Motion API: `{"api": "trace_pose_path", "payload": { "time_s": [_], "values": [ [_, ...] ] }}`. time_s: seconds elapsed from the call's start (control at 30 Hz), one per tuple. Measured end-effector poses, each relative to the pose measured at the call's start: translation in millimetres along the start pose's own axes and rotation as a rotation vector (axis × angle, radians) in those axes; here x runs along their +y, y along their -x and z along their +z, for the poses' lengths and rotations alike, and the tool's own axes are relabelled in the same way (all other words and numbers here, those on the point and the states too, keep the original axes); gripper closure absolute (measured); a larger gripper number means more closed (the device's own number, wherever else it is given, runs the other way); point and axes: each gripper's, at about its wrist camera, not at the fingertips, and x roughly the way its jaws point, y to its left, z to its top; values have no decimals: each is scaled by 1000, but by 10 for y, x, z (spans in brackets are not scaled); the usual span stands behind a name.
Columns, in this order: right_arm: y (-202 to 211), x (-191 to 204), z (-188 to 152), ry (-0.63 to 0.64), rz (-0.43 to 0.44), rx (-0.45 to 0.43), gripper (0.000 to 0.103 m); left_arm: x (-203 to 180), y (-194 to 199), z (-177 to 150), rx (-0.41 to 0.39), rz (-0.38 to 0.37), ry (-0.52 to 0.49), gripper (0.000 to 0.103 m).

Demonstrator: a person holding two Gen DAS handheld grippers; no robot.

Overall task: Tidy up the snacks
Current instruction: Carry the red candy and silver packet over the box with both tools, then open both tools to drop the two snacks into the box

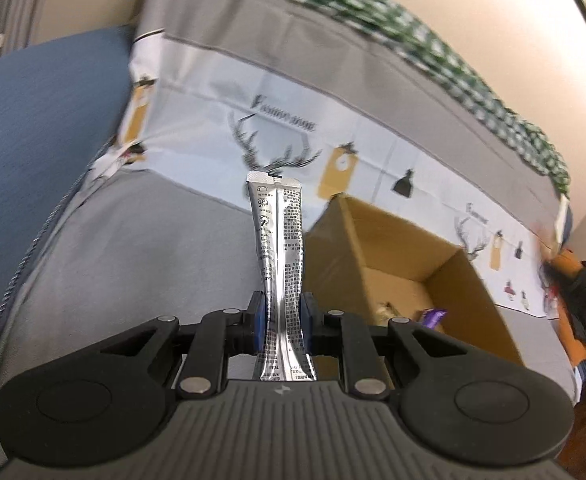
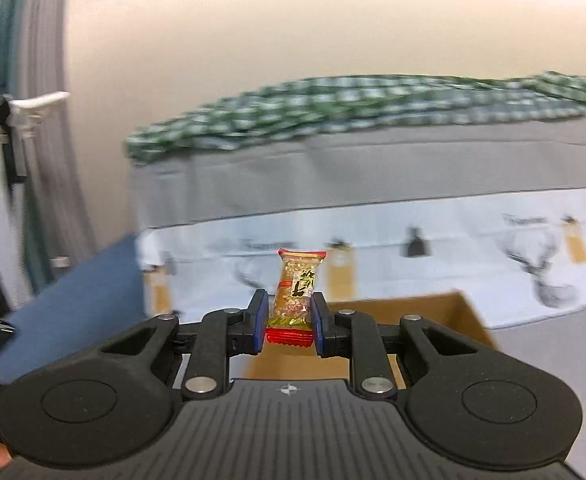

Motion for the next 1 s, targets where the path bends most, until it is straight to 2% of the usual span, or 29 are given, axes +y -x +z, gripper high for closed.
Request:
{"api": "trace_pose_path", "payload": {
  "time_s": [0.1,0.17,0.2,0.33,0.5,0.6,0.67,0.7,0.73,0.8,0.87,0.9,1.0],
  "values": [
    [-91,-272,-190,-85,-58,83,80,-170,-9,-6,-34,-35,-43,84],
    [-99,-402,-200,-127,-58,86,82,-289,-28,-13,-50,-71,-62,84],
    [-103,-429,-203,-117,-65,79,97,-345,-38,-18,-56,-87,-73,84],
    [-97,-567,-232,-85,-95,58,97,-553,-106,-54,-56,-137,-101,84],
    [-88,-734,-335,-104,-119,93,98,-720,-227,-80,-36,-186,-106,84],
    [-103,-795,-363,-114,-123,110,95,-796,-286,-83,-19,-223,-107,83],
    [-124,-808,-383,-119,-122,122,85,-856,-331,-112,9,-263,-114,81],
    [-141,-809,-401,-118,-123,130,66,-878,-347,-127,28,-283,-115,80],
    [-154,-805,-421,-117,-132,137,48,-906,-363,-143,44,-307,-115,71],
    [-169,-792,-431,-119,-148,139,40,-956,-353,-174,37,-330,-134,63],
    [-175,-789,-430,-123,-145,136,37,-983,-351,-192,36,-331,-153,62],
    [-180,-788,-432,-124,-148,136,32,-974,-354,-196,39,-332,-149,62],
    [-188,-800,-439,-132,-159,137,23,-931,-372,-191,49,-324,-135,53]
  ]
}}
